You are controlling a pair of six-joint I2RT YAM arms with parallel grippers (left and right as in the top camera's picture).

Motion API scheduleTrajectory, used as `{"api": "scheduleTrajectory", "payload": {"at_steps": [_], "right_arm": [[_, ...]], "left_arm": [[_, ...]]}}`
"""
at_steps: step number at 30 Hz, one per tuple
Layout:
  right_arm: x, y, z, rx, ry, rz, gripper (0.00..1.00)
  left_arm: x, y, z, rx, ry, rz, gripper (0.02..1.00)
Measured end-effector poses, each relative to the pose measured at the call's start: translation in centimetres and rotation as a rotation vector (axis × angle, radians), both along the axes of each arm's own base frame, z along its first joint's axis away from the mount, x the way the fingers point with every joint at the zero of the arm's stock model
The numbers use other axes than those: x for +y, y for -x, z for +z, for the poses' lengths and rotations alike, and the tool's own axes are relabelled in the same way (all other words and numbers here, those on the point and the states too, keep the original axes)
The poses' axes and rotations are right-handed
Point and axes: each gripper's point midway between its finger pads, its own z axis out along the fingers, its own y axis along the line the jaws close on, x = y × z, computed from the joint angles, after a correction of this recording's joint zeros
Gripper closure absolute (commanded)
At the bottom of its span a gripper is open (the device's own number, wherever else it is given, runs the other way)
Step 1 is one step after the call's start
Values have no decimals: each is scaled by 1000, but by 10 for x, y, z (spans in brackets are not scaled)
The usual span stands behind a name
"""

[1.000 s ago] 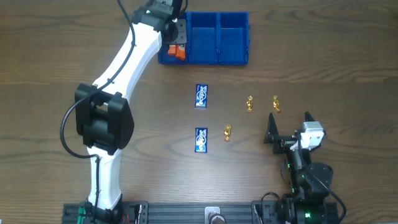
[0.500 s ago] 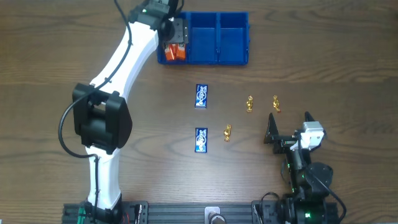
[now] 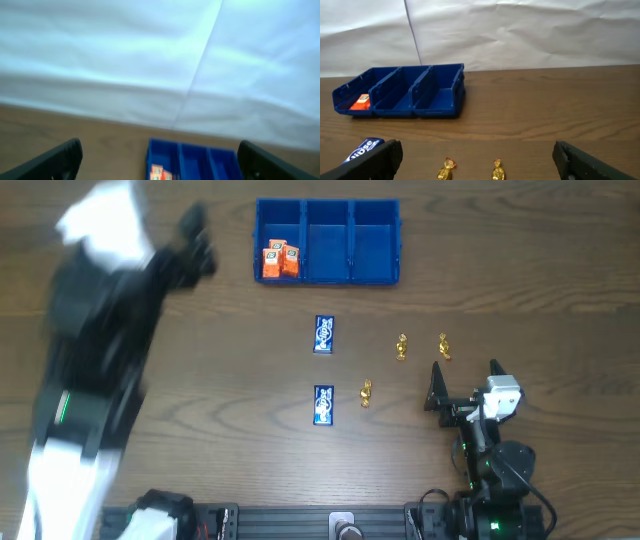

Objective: Sort Candies Into Trays

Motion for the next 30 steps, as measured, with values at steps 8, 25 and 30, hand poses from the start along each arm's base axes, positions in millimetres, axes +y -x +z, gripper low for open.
{"api": "scheduleTrajectory", "payload": {"at_steps": [8, 25, 30], "right_arm": [[0, 0, 0, 1, 0, 0, 3], [0, 0, 0, 0, 0, 0, 3], [0, 0, 0, 0, 0, 0, 3]], "left_arm": [[57, 99, -42, -247, -49, 98, 23], [47, 101, -235, -122, -85, 1, 20], [46, 102, -245, -82, -85, -3, 23]]}}
